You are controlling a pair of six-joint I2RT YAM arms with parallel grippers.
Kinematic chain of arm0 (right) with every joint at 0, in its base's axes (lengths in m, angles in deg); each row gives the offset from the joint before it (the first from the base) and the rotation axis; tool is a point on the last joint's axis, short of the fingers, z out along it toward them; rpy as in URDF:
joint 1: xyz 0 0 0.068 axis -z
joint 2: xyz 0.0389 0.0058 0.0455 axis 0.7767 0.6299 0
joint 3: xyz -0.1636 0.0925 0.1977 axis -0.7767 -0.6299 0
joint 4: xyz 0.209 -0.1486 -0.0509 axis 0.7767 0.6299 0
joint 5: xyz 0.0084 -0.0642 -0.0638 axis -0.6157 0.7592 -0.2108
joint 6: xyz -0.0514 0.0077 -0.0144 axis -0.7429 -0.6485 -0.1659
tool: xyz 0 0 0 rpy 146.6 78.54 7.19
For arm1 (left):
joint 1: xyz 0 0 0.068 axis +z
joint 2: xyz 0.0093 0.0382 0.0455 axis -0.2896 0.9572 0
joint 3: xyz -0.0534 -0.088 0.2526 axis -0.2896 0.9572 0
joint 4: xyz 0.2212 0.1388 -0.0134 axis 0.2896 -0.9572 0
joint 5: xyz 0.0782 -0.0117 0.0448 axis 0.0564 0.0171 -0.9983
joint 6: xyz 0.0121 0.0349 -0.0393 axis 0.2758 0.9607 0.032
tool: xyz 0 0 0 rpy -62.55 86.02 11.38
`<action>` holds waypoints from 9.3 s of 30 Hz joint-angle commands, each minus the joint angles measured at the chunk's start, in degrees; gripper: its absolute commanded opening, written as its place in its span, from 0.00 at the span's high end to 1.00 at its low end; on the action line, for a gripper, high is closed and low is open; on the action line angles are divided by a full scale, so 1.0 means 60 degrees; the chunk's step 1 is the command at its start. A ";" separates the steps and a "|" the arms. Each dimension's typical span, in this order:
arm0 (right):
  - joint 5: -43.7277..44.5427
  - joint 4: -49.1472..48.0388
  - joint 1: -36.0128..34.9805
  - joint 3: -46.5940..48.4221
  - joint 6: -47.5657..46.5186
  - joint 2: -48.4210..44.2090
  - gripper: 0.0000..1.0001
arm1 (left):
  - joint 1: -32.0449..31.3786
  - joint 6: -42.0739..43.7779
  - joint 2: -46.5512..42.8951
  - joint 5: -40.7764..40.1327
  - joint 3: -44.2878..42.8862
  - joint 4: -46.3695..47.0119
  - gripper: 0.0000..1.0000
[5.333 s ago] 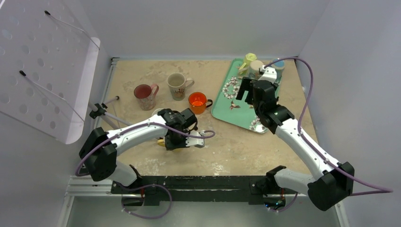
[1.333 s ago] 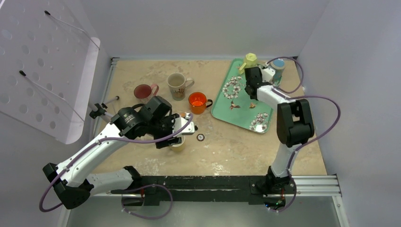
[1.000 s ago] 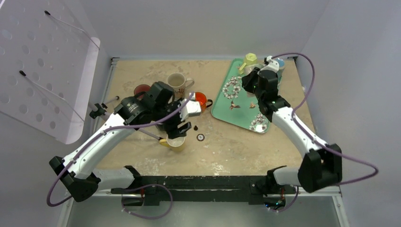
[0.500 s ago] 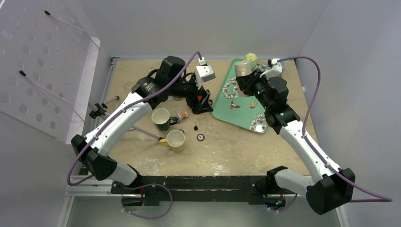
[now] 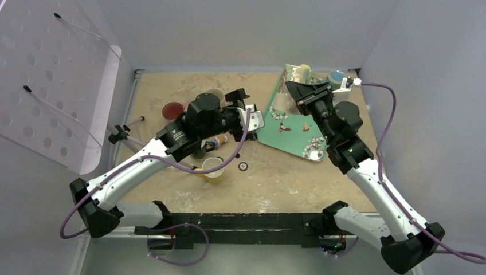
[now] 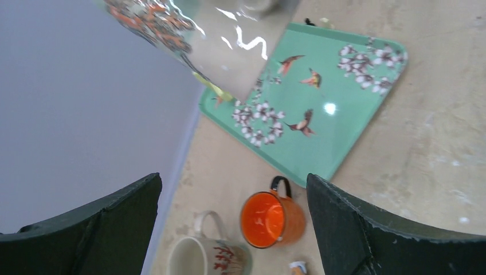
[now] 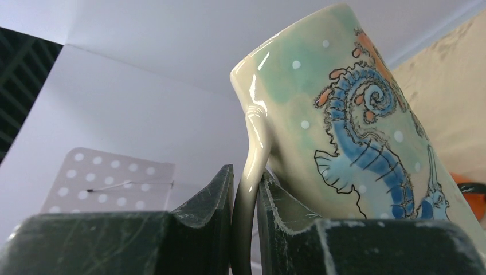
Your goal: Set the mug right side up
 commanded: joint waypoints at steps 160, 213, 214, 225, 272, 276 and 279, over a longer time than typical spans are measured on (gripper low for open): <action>0.5244 0.5409 0.4079 1.1012 -0.5910 1.3158 0.29 | 0.4499 -0.5670 -0.0061 -0.0503 0.1287 0.0908 0.03; 0.2747 0.3286 0.4271 0.8211 -0.8714 1.1433 1.00 | 0.4569 -0.5794 -0.0217 0.0902 0.1076 0.0314 0.04; 0.2535 0.2961 0.4275 0.7778 -0.8739 1.0913 1.00 | 0.4569 -0.6017 -0.0208 0.1196 0.1010 0.0146 0.03; -0.0789 0.0797 0.4271 0.4253 -0.8215 0.6930 1.00 | 0.4569 -0.7486 0.0096 0.3453 0.0809 0.0986 0.06; -0.7683 -0.2490 0.0214 0.2182 -0.5323 0.2405 1.00 | 0.3809 -1.4854 0.0267 0.4309 -0.0094 0.7314 0.68; -0.7933 -0.2510 0.0217 0.1858 -0.5443 0.2692 1.00 | 0.3808 -1.4225 0.0071 0.4325 0.0171 0.6701 1.00; -0.7345 -0.1130 0.0322 0.2241 -0.5776 0.3066 0.62 | 0.3822 -1.2860 -0.0119 0.3129 0.0150 0.4669 1.00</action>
